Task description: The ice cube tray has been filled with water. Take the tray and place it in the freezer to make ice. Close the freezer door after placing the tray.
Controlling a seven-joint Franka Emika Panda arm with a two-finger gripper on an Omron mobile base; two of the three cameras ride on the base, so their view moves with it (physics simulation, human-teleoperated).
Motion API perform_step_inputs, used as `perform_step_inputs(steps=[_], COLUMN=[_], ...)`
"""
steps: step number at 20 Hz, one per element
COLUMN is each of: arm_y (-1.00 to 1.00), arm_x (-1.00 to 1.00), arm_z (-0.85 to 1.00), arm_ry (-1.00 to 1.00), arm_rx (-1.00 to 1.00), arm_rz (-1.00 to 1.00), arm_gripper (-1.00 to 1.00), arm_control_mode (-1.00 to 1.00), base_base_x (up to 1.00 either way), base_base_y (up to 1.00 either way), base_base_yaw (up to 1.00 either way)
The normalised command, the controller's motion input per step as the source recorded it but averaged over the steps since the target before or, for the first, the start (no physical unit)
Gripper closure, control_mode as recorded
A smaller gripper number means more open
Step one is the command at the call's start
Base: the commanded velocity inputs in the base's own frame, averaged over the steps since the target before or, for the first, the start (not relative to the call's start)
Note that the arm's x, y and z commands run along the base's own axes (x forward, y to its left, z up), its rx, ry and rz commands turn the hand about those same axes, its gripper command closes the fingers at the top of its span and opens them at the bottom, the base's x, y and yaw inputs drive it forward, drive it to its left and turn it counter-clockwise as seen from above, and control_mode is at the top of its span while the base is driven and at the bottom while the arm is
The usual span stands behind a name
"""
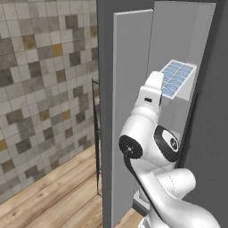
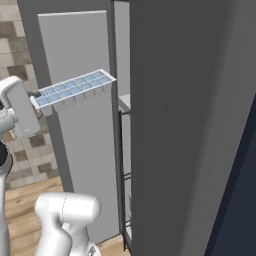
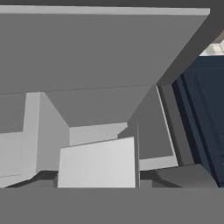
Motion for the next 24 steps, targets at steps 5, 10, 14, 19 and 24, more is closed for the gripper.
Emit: perform_step_inputs(steps=[5,10,14,19,24], arm_y=[0.00,0.00,-0.05,-0.21,-0.34], arm_x=[0.19,0.42,0.29,0.14,0.16], arm_z=[0.02,0.00,0.00,0.00,0.00], arm_ry=[0.04,0.05,0.00,0.00,0.00], arm_rx=[0.00,0.01,0.00,0.00,0.01], arm_rz=[0.00,-0.01,-0.07,-0.09,-0.05], arm_gripper=[1.00,1.00,1.00,1.00,1.00], arm_control_mode=[-1.00,-1.00,-1.00,-1.00,-1.00], base_base_x=[0.00,0.00,0.00,0.00,0.00], base_base_y=[0.00,0.00,0.00,0.00,0.00], base_base_yaw=[0.00,0.00,0.00,0.00,0.00])
